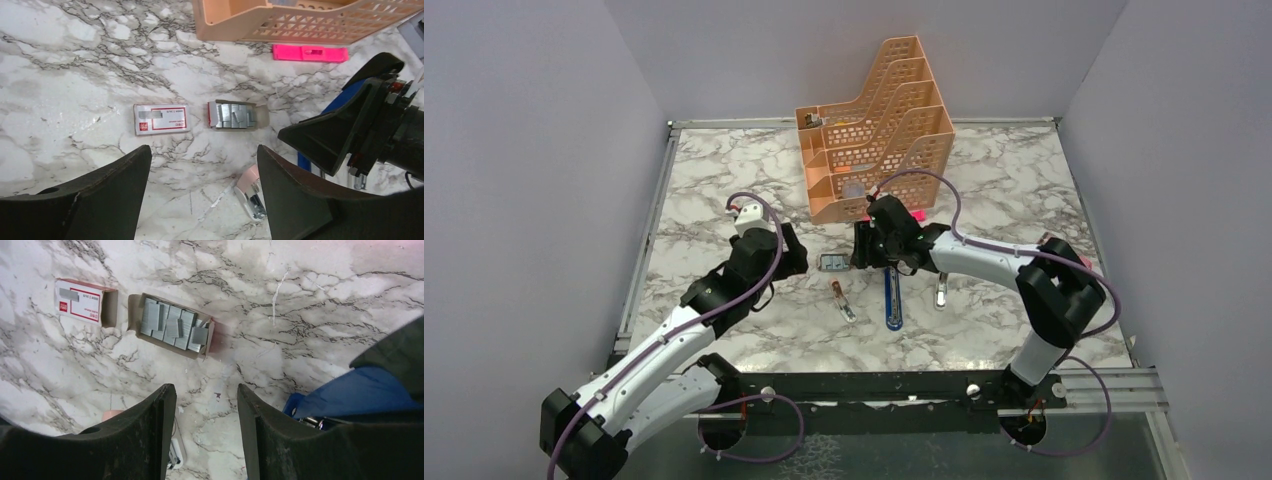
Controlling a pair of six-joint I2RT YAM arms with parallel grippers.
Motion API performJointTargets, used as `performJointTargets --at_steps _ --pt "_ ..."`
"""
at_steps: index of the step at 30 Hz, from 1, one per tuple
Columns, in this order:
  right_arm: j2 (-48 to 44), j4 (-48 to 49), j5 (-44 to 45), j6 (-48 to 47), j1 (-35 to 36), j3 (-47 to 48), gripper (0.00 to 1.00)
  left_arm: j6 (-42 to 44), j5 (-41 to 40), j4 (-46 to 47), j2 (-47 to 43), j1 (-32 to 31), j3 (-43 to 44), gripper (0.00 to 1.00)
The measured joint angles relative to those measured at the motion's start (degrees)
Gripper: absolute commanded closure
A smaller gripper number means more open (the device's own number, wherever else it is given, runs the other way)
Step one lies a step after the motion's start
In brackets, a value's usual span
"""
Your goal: Load the staples into the stapler
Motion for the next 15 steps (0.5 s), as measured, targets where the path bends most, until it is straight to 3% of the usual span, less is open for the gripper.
performJointTargets --at_steps 3,15 --pt "2.4 0.0 -0.1 0.0 0.0 1.0 0.48 0.6 -1.2 -0.9 1.9 0.0 0.1 0.2" --pt "8.0 0.3 -0.3 0.0 0.0 4.4 0.67 1.0 -1.3 -1.2 3.4 0.0 -0.1 0.2"
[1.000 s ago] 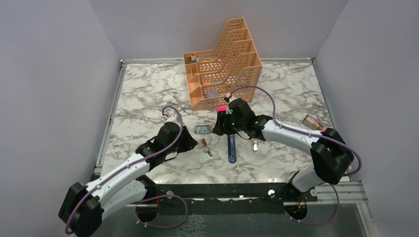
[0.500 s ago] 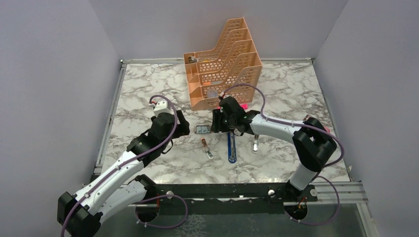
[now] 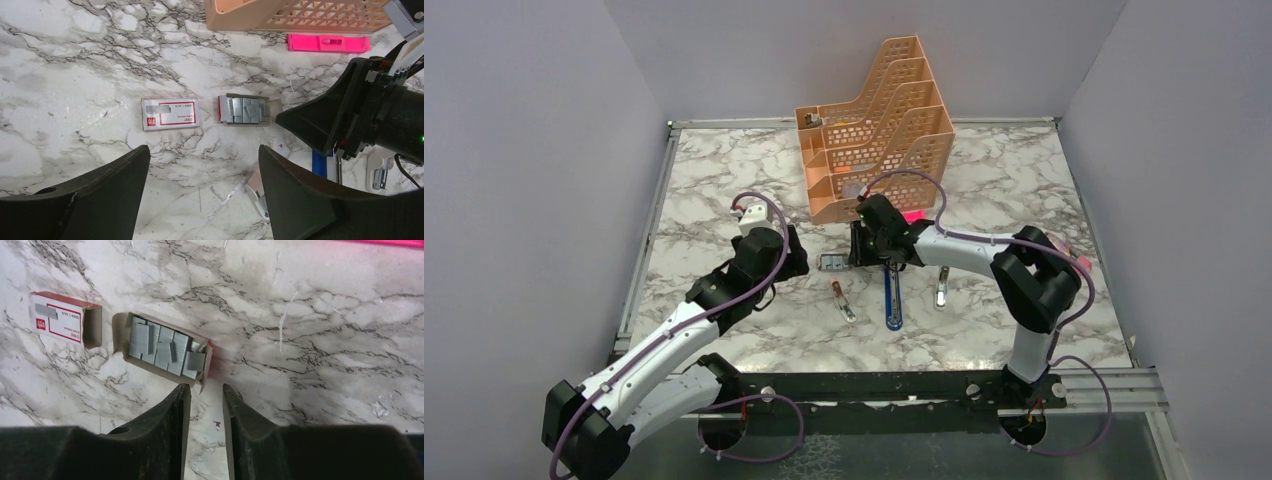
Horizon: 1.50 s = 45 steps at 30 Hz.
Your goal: Load the staples into the stapler
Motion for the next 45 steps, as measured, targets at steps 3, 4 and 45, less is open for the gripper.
performJointTargets --at_steps 3,4,45 --pt "1.5 0.3 0.0 0.0 0.0 1.2 0.71 0.0 0.0 0.0 0.2 0.0 0.0 0.2" --pt "2.0 0.3 0.0 0.0 0.0 1.6 0.73 0.0 0.0 0.0 0.3 0.0 0.0 0.2" --pt "1.1 -5.6 12.9 -3.6 0.0 2.8 0.66 0.5 0.0 0.0 2.4 0.0 0.0 0.19"
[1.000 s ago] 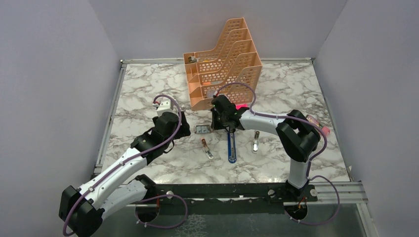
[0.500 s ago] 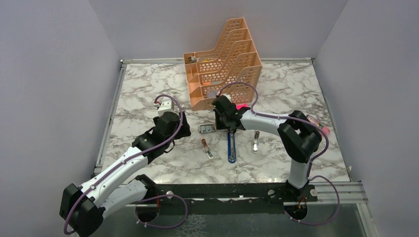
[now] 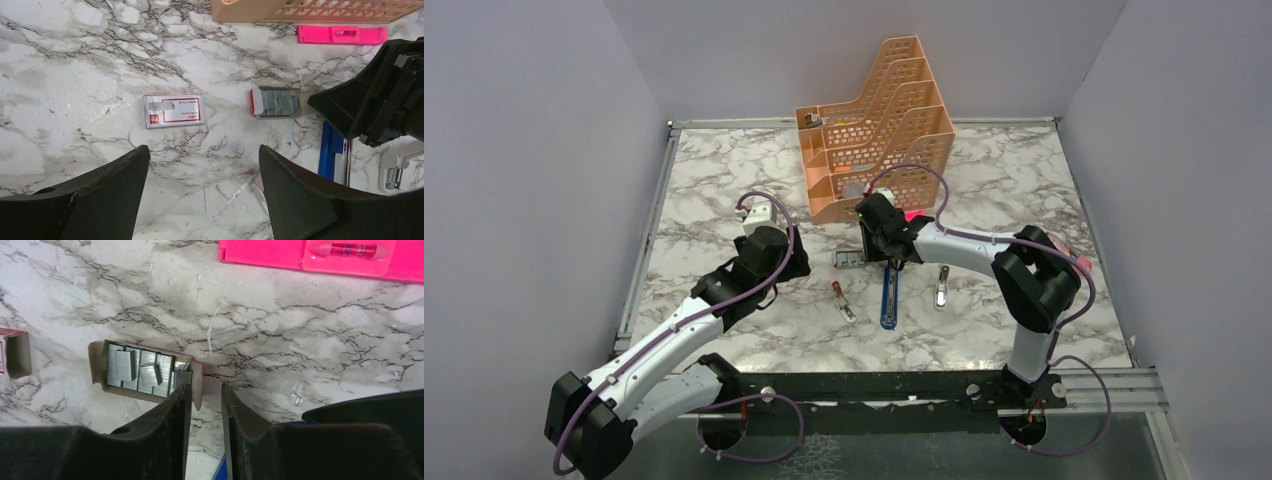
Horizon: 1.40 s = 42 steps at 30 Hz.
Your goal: Load the staples into the stapler
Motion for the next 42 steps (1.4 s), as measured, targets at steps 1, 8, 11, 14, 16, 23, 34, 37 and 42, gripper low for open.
performJointTargets --at_steps 1,8,11,14,16,23,34,37,42 --pt "-0.2 -0.1 -0.1 -0.6 0.0 0.1 0.65 0.0 0.0 0.0 0.0 0.0 0.0 0.19" --pt "-0.2 -0.8 -0.5 -2.9 2.1 4.7 0.67 0.0 0.0 0.0 0.0 0.0 0.0 0.19" --pt "0.7 -0.8 -0.6 -3.3 3.2 7.6 0.69 0.1 0.0 0.0 -0.2 0.0 0.0 0.19" --pt "2.1 -0.9 -0.8 -3.3 4.0 9.6 0.69 0.1 0.0 0.0 -0.6 0.0 -0.2 0.19" --pt "3.5 -1.0 -0.9 -3.3 4.5 10.6 0.69 0.1 0.0 0.0 -0.8 0.0 -0.4 0.19" --pt "7.9 -2.6 -0.9 -3.3 5.4 13.5 0.77 0.1 0.0 0.0 -1.1 0.0 -0.6 0.19" --pt "10.1 -5.1 0.6 -2.8 5.9 15.7 0.74 0.1 -0.1 0.0 -1.1 0.0 -0.9 0.19" --pt "10.3 -5.1 0.5 -2.8 6.0 15.8 0.73 0.1 -0.1 0.0 -1.1 0.0 -0.9 0.19" --pt "11.7 -5.4 0.5 -2.8 6.0 16.5 0.72 0.1 -0.1 0.0 -1.1 0.0 -0.9 0.19"
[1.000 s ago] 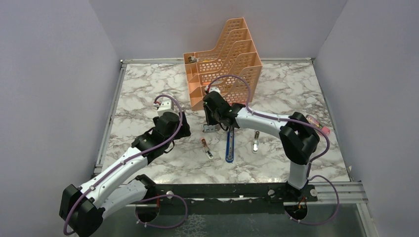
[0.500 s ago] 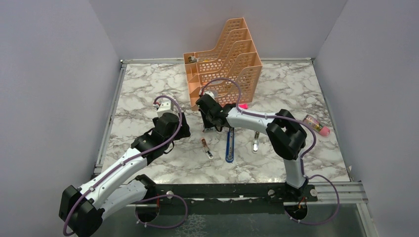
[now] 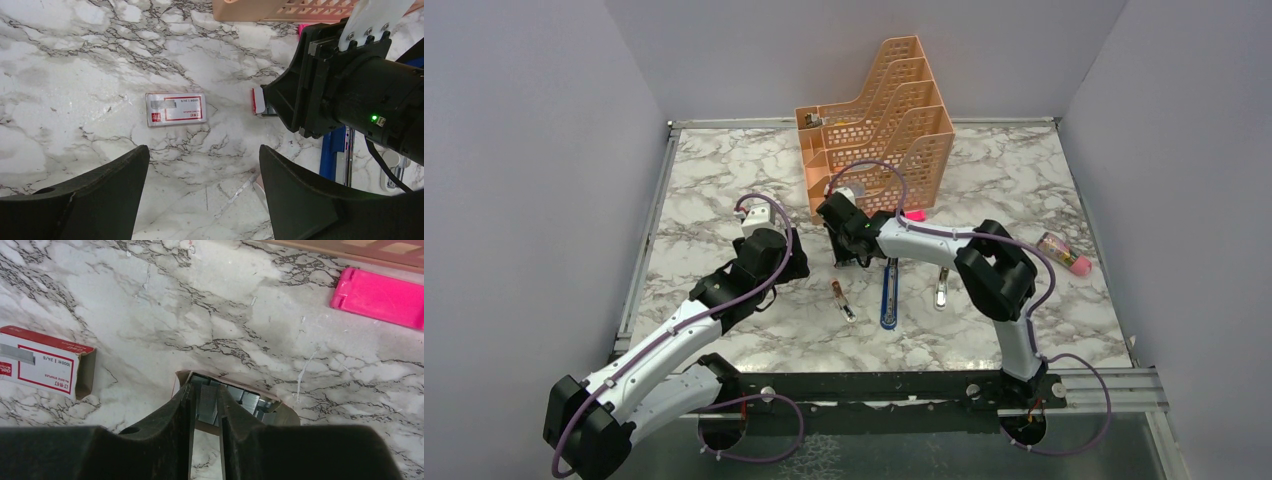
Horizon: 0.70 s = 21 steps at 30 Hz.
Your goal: Load the staples into the stapler
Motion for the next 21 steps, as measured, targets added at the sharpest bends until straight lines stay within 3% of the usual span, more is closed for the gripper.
performJointTargets --at_steps 21 --pt "1.6 -1.6 1.2 0.0 0.4 1.2 0.74 0.0 -0.1 0.0 0.2 0.0 0.0 0.19"
